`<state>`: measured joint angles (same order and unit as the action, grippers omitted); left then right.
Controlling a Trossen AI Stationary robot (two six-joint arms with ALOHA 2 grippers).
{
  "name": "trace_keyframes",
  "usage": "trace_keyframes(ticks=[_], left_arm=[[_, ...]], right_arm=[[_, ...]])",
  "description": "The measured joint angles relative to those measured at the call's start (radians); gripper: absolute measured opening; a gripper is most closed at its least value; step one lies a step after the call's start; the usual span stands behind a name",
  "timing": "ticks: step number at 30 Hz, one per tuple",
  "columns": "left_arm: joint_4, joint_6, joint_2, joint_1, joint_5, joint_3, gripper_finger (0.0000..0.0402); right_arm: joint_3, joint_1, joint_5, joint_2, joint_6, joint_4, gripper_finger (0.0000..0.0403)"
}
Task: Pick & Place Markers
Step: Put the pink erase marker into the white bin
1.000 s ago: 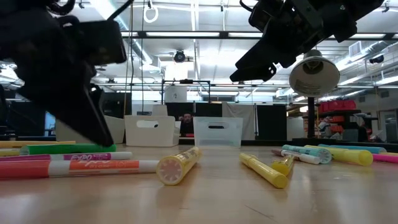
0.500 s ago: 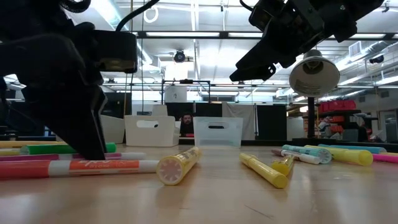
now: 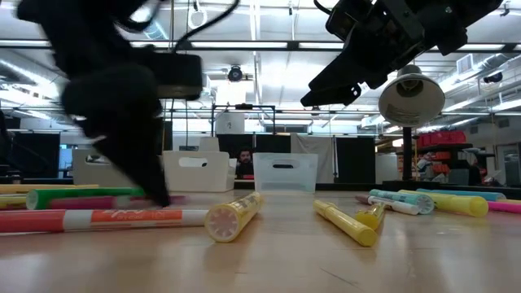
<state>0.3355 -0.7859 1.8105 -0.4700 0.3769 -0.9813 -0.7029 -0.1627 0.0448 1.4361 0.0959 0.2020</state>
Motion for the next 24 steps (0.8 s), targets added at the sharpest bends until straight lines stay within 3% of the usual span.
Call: trace_keyframes(ticks=[7, 11, 17, 21, 24], left_arm=[[0.023, 0.047, -0.152, 0.067, 0.075, -0.002, 0.0031], [0.146, 0.102, -0.287, 0.153, 0.205, -0.003, 0.0031], [0.094, 0.264, -0.439, 0.409, 0.274, -0.005, 0.0031], [-0.019, 0.408, -0.448, 0.615, 0.259, -0.004, 0.0031], [-0.062, 0.436, -0.413, 0.749, 0.249, -0.005, 0.0031]], right_arm=[[0.000, 0.000, 0.000, 0.000, 0.000, 0.001, 0.0247], [0.000, 0.000, 0.000, 0.000, 0.001, 0.014, 0.0247], [0.001, 0.000, 0.000, 0.000, 0.000, 0.064, 0.0247], [0.001, 0.000, 0.000, 0.000, 0.000, 0.092, 0.0247], [0.001, 0.000, 0.000, 0.000, 0.000, 0.099, 0.0247]])
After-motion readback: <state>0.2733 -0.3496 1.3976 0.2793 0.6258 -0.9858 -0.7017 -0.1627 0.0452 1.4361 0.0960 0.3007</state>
